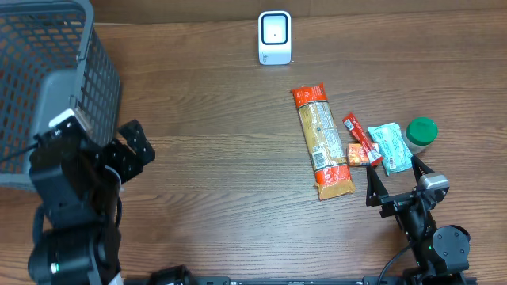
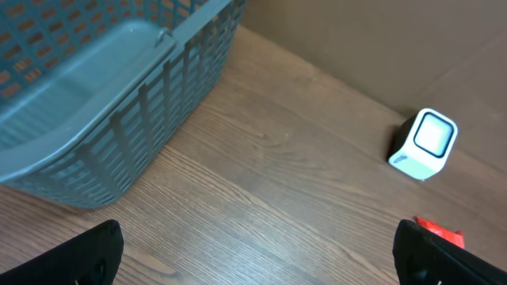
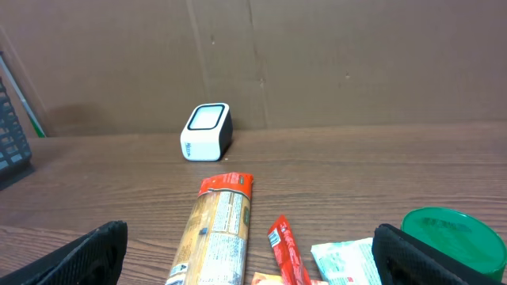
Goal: Scan the item barcode
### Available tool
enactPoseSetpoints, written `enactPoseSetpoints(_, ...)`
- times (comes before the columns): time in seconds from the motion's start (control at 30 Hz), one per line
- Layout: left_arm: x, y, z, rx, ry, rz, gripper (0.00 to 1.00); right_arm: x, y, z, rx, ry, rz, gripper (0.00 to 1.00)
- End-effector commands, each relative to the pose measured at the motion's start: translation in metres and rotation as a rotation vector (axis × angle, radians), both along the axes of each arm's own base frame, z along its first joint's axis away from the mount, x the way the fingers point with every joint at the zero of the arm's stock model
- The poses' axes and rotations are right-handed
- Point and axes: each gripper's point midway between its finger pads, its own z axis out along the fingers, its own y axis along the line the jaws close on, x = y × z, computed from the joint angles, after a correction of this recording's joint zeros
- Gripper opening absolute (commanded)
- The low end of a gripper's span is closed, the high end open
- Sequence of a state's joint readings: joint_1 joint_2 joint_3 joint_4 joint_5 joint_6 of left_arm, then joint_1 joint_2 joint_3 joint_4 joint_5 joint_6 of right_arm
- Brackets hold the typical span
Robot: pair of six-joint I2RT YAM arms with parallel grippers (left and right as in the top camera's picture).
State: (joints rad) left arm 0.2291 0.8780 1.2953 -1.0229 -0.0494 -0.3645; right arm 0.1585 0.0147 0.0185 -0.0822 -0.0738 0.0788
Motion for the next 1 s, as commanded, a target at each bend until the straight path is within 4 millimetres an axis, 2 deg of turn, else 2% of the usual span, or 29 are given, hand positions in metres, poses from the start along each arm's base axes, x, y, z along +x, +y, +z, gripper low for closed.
enactPoseSetpoints(0.0,-0.004,0.0,0.003,0.001,-0.01,0.008,1.0,0.0,0.0,-0.001,0.003,-0.006,-0.001,1.0)
enactPoseSetpoints(0.17,-0.012,-0.004,0.011,0.009,-0.048,0.001,1.0,0.0,0.0,-0.001,0.003,-0.006,-0.001,1.0)
enactPoseSetpoints(0.4,-0.032,-0.028,0.025,0.022,-0.134,-0.088,1.0,0.0,0.0,-0.001,0.003,-0.006,-0.001,1.0)
enactPoseSetpoints(0.5,-0.043,-0.031,0.024,0.027,-0.159,-0.098,1.0,0.0,0.0,-0.001,0.003,-0.005,-0.001,1.0)
enactPoseSetpoints(0.73,-0.066,-0.028,-0.001,0.05,-0.202,-0.069,1.0,0.0,0.0,-0.001,0.003,-0.006,-0.001,1.0)
enactPoseSetpoints(0.9,-0.076,-0.03,-0.037,0.043,-0.186,-0.07,1.0,0.0,0.0,-0.001,0.003,-0.005,-0.001,1.0)
enactPoseSetpoints(0.97,-0.076,-0.03,-0.041,0.021,-0.232,-0.051,1.0,0.0,0.0,-0.001,0.003,-0.005,-0.001,1.0)
